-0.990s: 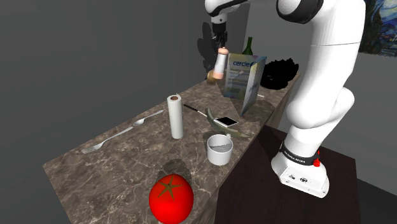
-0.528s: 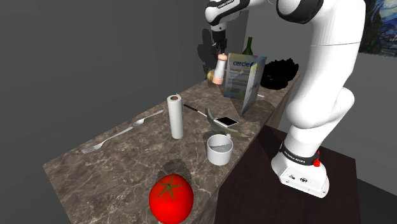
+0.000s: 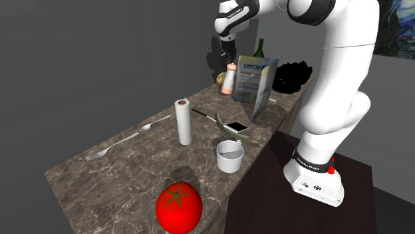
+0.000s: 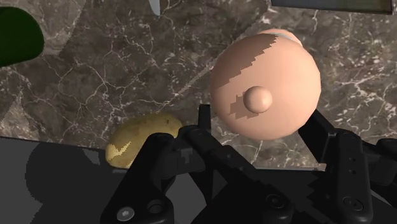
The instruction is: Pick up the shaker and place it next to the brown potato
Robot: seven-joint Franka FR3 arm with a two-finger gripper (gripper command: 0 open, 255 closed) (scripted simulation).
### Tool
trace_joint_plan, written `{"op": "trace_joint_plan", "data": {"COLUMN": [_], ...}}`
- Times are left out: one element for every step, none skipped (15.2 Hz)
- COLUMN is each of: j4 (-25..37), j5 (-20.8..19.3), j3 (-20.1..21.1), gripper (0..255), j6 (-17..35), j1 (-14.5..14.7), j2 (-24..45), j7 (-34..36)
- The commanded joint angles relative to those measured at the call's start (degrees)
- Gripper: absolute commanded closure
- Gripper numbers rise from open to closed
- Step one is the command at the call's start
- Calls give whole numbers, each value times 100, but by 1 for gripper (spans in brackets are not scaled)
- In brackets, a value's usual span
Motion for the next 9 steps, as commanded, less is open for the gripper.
{"op": "trace_joint_plan", "data": {"j4": [-111, -160, -207, -253, -298, -342, -371, -370, -369], "j5": [-11, -17, -23, -30, -36, -43, -47, -47, -48], "j3": [-5, -7, -8, -10, -11, -13, -14, -14, -14], "gripper": [255, 255, 255, 255, 255, 255, 255, 255, 255], "j6": [151, 220, 289, 357, 425, 493, 538, 537, 537], "j1": [-5, -6, -6, -7, -7, -8, -8, -8, -8], "j2": [37, 58, 80, 103, 127, 152, 168, 169, 169], "j7": [19, 31, 42, 54, 66, 78, 86, 86, 86]}}
